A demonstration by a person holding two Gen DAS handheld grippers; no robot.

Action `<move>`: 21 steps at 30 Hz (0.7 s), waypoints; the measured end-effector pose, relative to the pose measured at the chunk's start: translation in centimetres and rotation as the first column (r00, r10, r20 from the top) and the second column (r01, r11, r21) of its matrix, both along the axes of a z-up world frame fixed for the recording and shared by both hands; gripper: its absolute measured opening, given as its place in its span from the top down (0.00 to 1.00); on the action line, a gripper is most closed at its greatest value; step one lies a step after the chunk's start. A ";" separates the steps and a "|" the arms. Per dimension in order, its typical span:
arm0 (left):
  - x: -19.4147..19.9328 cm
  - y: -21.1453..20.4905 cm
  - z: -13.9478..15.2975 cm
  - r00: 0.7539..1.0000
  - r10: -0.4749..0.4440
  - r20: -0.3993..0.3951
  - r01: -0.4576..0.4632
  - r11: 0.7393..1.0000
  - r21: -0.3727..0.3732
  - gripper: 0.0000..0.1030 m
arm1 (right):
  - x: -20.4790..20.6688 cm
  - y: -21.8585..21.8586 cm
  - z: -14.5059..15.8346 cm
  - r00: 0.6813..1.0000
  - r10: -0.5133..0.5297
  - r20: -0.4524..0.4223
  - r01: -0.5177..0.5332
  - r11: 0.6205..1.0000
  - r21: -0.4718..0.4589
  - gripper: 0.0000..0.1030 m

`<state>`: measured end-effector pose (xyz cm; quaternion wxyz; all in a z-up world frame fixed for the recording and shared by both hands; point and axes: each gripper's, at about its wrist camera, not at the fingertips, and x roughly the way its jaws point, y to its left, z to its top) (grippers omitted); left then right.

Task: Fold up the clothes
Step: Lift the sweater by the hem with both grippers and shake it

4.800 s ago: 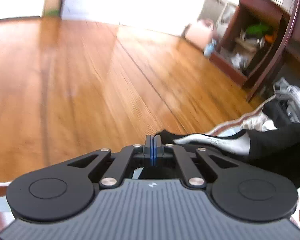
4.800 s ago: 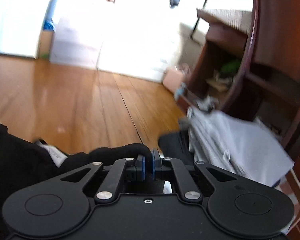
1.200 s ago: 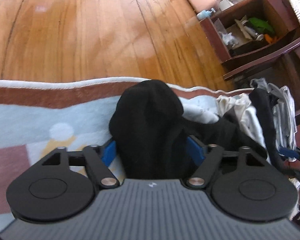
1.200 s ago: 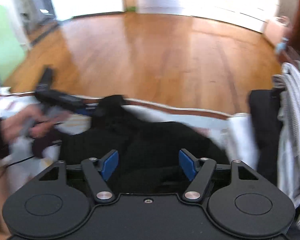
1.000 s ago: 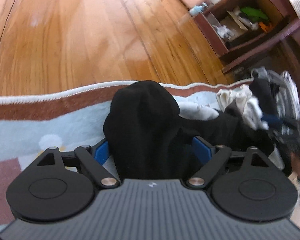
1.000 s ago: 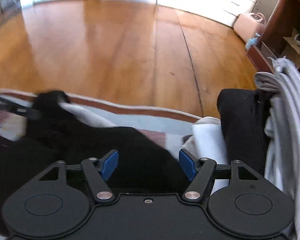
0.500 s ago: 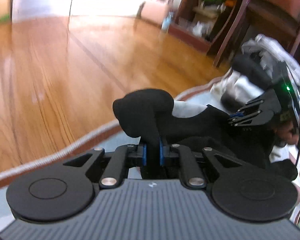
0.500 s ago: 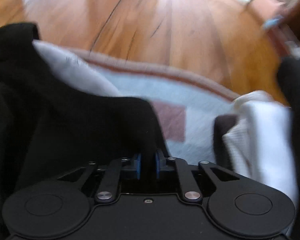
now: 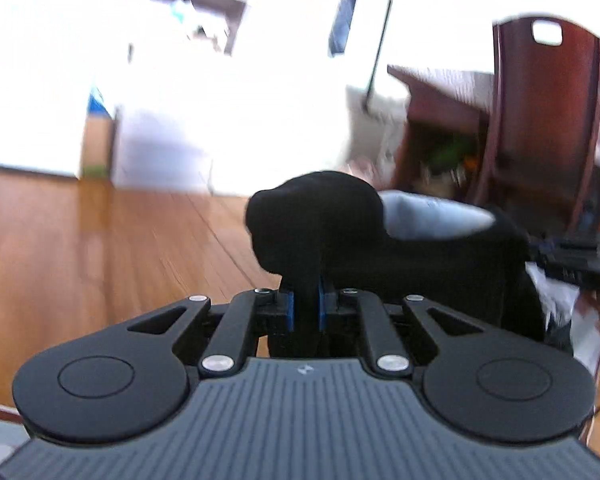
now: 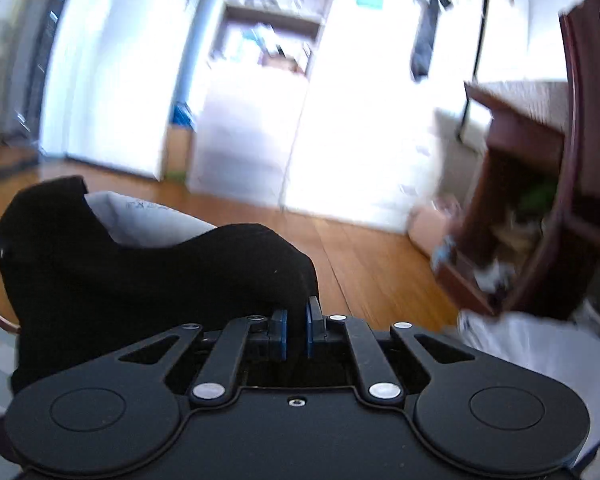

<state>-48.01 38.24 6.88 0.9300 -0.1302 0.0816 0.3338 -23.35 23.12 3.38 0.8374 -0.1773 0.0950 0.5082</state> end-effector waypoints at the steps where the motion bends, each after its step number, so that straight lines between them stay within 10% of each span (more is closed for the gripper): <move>1: -1.3 -0.5 1.4 1.000 0.021 0.022 -0.022 0.999 0.031 0.91 | -0.6 -0.3 0.7 1.000 0.027 -0.011 -0.026 0.999 0.026 0.92; 6: -6.0 -4.2 8.0 0.989 0.124 0.079 -0.139 0.965 0.223 0.92 | -3.8 -1.8 4.4 0.994 0.109 -0.008 -0.107 0.984 0.141 0.92; 13: -7.4 -6.6 12.3 0.966 0.239 0.094 -0.257 0.917 0.304 0.92 | -6.7 -1.4 9.6 0.978 0.195 0.075 -0.207 0.956 0.206 0.92; 21: -3.1 9.7 6.8 0.907 0.413 -0.089 -0.372 0.881 0.294 0.88 | -3.1 15.6 5.6 0.972 0.197 0.126 -0.209 0.974 0.083 0.90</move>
